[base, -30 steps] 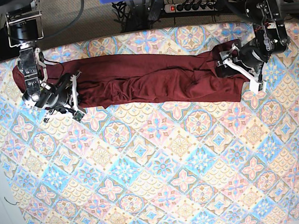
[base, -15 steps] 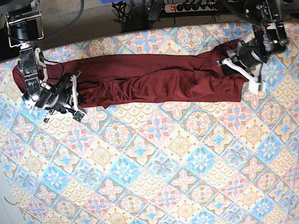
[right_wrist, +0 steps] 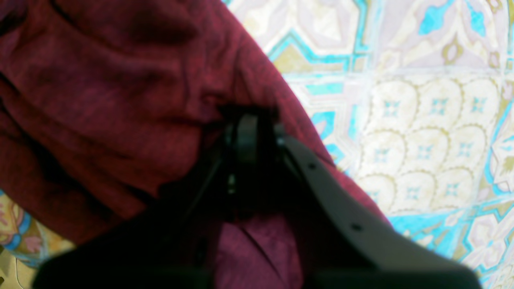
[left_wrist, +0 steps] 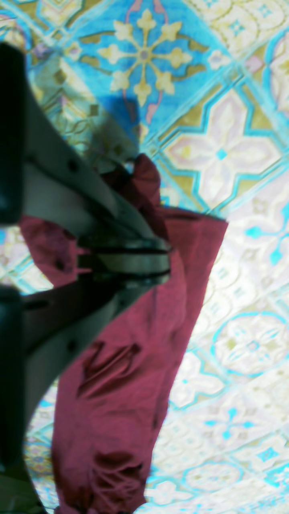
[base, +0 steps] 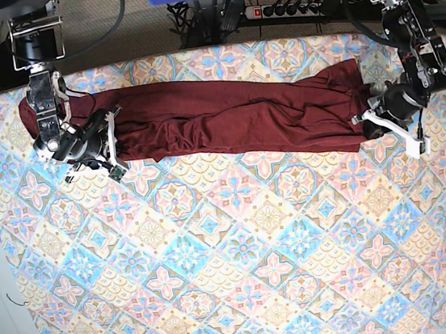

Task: Layout the t-shirt on the table in an organized manner, then fold the t-shirt properly
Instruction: 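Hold both ends of the folded strip with both grippers, then regrip the strip's end with the left gripper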

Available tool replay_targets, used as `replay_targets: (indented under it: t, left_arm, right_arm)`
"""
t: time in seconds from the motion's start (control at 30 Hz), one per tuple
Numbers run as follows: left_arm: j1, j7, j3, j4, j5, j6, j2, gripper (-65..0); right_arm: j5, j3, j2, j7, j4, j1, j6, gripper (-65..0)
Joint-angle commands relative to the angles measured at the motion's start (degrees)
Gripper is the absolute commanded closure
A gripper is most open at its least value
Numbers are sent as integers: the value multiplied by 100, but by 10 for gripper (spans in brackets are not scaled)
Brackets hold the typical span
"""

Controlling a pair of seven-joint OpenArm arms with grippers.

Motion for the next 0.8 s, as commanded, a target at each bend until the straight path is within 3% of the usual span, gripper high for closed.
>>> replay_targets:
  t: [0.0,0.23,0.33,0.5,0.53,0.77]
  left_arm:
    - [-133,-90,-14,-5,-43,-11,-79,0]
    - [-141,-72,-14,-198,-87,-2,-79,-16]
    - [-62,-55,-40,-198,-105,-2,-79,-129]
    - [26,-55,-49,-163,-122,-2,-96,-392]
    - [78,-72,-58,-163,-131,-2,-96,-416]
    - [237,-72,-576,-207,-122,-2,-210,-429]
  right_arm:
    - [-392,-67,-19,-378,-207,-121,-49,-42]
    - [-392,-67,-19,-378,-198,-121,-49,-42]
    - [-392,-67,-19,-378,-198,-121,-49,-42]
    - [-392,-67,-19,-378,-198,-121,-49,-42]
    - [-392,-67,-19,-378,-198,-121,-49,-42]
    - [-392,-67,-19,-378,-198,-121,-49,-42]
